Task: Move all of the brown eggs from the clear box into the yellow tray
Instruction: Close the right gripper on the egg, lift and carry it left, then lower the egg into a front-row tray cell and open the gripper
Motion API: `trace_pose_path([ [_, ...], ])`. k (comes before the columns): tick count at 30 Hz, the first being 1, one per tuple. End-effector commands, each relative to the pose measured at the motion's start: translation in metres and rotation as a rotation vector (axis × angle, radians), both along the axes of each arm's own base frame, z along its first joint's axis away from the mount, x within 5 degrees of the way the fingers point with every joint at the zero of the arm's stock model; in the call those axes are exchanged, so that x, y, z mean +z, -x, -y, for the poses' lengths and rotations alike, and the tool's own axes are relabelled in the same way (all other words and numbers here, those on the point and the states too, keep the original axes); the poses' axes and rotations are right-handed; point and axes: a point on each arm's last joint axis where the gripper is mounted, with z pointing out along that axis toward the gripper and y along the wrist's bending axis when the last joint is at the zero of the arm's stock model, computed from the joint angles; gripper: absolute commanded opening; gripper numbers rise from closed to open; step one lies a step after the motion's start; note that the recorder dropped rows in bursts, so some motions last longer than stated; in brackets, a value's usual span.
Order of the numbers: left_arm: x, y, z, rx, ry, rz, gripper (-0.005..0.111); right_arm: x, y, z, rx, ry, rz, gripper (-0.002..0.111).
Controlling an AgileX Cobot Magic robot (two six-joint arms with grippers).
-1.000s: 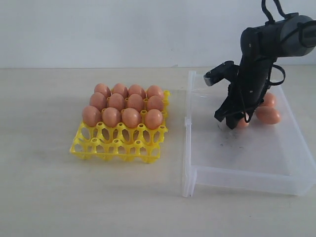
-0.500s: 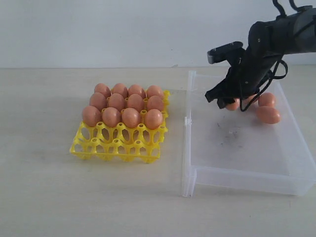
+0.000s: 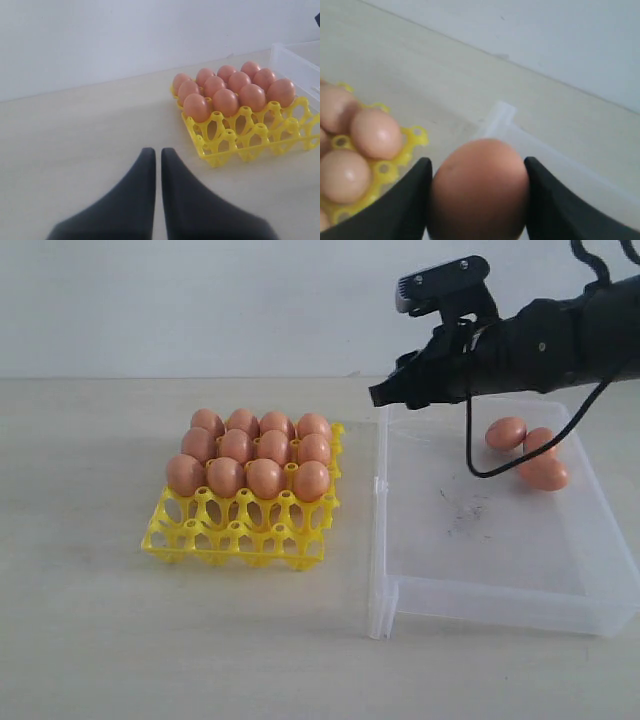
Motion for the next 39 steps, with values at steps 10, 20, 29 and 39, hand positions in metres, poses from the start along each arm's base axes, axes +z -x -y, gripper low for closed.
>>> trace_pose_path([
  [10, -0.001, 0.0, 0.0, -0.006, -0.002, 0.001, 0.004, 0.028, 0.059, -0.106, 0.285, -0.172, 0.323, 0.0],
  [20, -0.001, 0.0, 0.0, -0.006, -0.002, 0.001, 0.004, 0.019, 0.088, -0.153, 0.558, -0.432, 0.392, 0.0],
  [29, -0.001, 0.0, 0.0, -0.006, -0.002, 0.001, 0.004, -0.035, 0.084, -0.178, 0.751, -0.352, 0.355, 0.0],
  [39, -0.001, 0.0, 0.0, -0.006, -0.002, 0.001, 0.004, -0.069, 0.067, -0.19, 0.726, -0.253, 0.243, 0.0],
])
